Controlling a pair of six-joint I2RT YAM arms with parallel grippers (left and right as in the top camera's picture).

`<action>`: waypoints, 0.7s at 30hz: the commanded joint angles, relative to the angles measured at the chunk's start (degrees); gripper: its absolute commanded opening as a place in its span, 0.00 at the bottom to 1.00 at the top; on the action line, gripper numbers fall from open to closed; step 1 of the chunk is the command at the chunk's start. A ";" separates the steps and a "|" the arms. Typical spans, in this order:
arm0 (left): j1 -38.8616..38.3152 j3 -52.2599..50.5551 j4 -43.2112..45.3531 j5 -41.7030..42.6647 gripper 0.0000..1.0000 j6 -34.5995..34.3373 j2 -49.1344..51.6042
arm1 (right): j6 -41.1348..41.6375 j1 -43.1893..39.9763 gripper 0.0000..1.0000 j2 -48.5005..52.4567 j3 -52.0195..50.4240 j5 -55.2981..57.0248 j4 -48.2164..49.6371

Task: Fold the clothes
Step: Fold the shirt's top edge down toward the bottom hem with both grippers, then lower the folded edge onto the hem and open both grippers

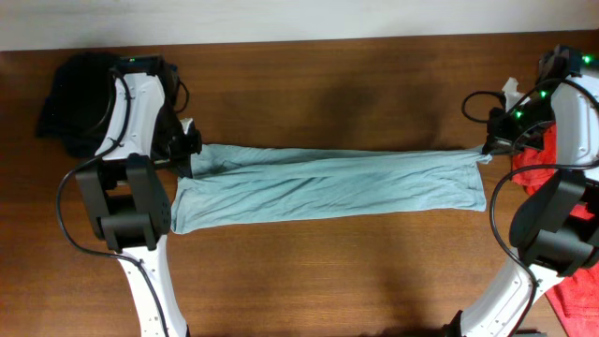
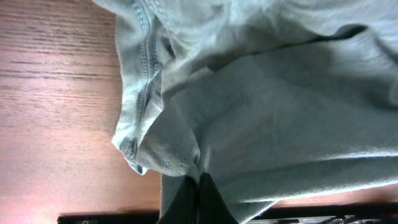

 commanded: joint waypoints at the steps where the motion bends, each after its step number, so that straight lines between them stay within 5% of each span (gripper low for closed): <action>1: 0.13 -0.55 -0.09 -0.22 0.00 -0.94 -1.62 | 0.35 -0.48 0.04 -2.10 -3.45 1.27 0.68; 21: 0.13 -9.73 -0.11 -8.70 0.00 -5.79 -1.60 | 0.37 -0.50 0.04 -2.05 -16.72 3.26 7.45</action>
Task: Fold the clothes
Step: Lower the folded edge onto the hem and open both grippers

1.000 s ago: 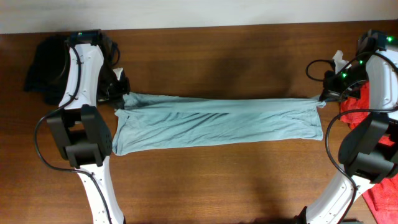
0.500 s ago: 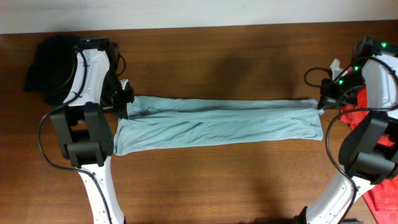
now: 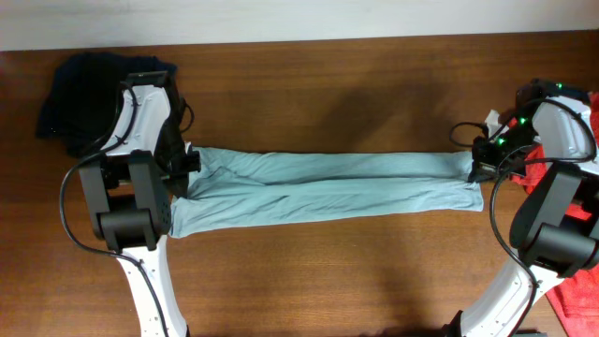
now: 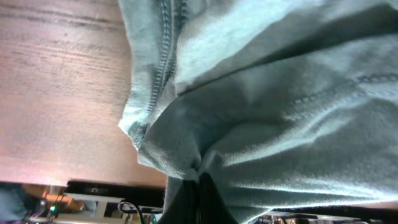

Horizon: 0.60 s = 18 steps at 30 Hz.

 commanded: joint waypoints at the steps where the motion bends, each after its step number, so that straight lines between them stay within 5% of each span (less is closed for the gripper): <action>1: 0.13 -0.76 -0.11 -3.15 0.01 -1.92 -1.55 | 0.28 -0.50 0.04 -1.70 -1.68 3.21 0.33; 18: -1.11 -4.76 -0.11 -4.72 0.01 -3.04 -1.55 | 1.99 -0.48 0.04 -1.38 -2.75 3.23 0.55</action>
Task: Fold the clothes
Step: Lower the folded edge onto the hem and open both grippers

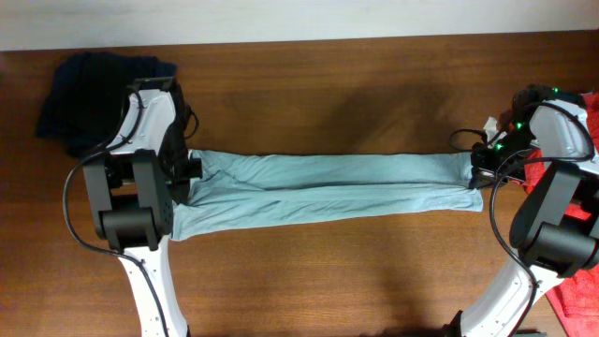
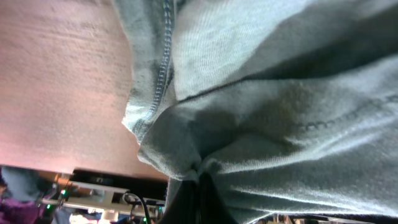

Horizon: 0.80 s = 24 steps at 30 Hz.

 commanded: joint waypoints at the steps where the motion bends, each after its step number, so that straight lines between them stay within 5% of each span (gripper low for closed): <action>1: -0.31 -2.08 -0.13 -2.54 0.01 -1.40 -1.55 | 1.44 -0.48 0.04 -1.38 -1.38 1.16 0.52; 24: -0.31 -3.06 -0.13 -4.85 0.01 -2.67 -1.55 | 1.84 -0.48 0.04 -1.22 -7.34 1.16 7.67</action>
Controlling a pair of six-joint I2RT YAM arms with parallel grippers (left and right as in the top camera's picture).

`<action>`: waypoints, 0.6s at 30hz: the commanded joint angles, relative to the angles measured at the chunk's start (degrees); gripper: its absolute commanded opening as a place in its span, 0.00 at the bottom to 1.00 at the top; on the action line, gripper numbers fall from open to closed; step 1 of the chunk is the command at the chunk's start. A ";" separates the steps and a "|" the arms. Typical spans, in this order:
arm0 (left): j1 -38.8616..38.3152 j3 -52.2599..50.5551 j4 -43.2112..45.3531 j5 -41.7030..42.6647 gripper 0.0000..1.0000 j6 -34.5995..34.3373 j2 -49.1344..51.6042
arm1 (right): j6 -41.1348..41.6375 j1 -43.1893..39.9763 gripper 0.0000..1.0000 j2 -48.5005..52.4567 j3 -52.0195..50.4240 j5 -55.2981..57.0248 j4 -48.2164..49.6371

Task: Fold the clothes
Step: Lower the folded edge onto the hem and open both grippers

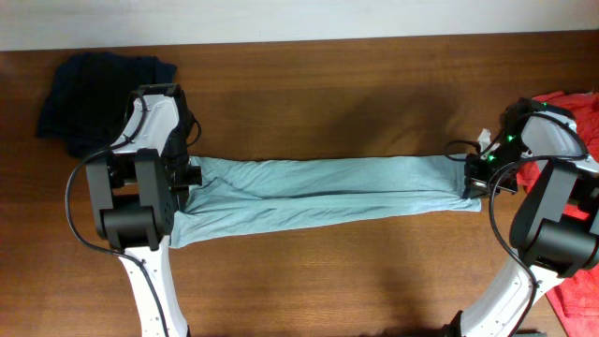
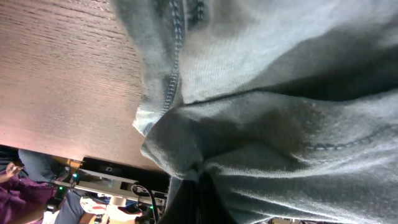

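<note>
A light blue garment lies stretched in a long band across the middle of the wooden table. My left gripper is shut on its left end. In the left wrist view the cloth fills the frame, bunched into the gripper with a stitched hem beside it. My right gripper is at the garment's right end, closed on its edge.
A dark navy garment is heaped at the back left corner. Red cloth lies at the right edge beside the right arm, with more red cloth at the lower right. Cables hang off both arms.
Both grippers have moved slightly toward the front of the table with the garment's ends. The band has narrowed and its upper edge now lies lower.
The garment was held at both ends with its upper layer stretched toward the back. At each later moment both grippers stood nearer the front, still shut on the ends, and the upper layer covered more of the lower one. Now it is a narrow band.
</note>
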 commanded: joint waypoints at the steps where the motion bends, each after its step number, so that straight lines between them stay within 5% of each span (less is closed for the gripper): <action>1: -0.02 -0.33 -0.13 -1.70 0.01 -0.92 -1.55 | 0.61 -0.48 0.04 -1.22 -0.24 0.96 1.22; 16: 0.00 -0.33 -0.13 -1.03 0.01 -0.90 -1.55 | 0.66 -0.48 0.04 -0.72 -0.26 2.97 3.02; 18: -0.02 -0.33 -0.13 -0.94 0.01 -0.87 -1.55 | 0.66 -0.50 0.16 -0.72 -0.24 3.74 3.02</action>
